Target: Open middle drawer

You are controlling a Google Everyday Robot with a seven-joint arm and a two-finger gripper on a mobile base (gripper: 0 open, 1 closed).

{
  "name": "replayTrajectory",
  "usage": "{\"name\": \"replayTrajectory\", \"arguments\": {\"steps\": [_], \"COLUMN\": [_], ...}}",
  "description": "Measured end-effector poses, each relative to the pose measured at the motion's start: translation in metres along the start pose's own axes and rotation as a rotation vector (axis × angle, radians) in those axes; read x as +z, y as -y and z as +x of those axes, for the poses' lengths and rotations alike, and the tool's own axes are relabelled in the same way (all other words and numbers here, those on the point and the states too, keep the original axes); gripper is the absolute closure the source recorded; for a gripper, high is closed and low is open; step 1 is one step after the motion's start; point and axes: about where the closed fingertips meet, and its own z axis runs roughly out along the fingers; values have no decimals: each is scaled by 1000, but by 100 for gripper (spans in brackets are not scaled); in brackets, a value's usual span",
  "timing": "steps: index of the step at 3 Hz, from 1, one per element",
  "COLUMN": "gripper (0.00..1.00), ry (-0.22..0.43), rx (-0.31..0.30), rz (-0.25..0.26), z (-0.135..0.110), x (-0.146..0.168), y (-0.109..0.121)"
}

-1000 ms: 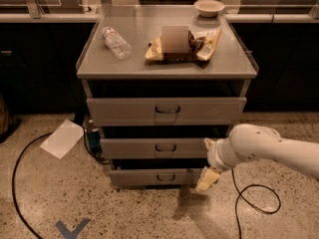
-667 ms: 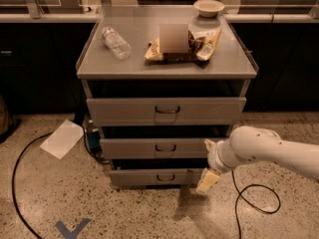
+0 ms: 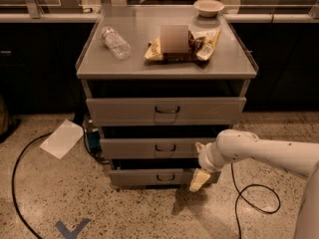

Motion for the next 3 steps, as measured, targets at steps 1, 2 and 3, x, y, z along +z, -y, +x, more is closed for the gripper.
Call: {"name": "replayTrajectory", "arguments": {"steps": [1,2,3], "gripper": [0,0,0], "ry": [0,36,94], "rx": [0,1,-62], "rz": [0,11,18], "z": [0,1,-5], "x": [0,5,50], "y": [0,1,40]}}
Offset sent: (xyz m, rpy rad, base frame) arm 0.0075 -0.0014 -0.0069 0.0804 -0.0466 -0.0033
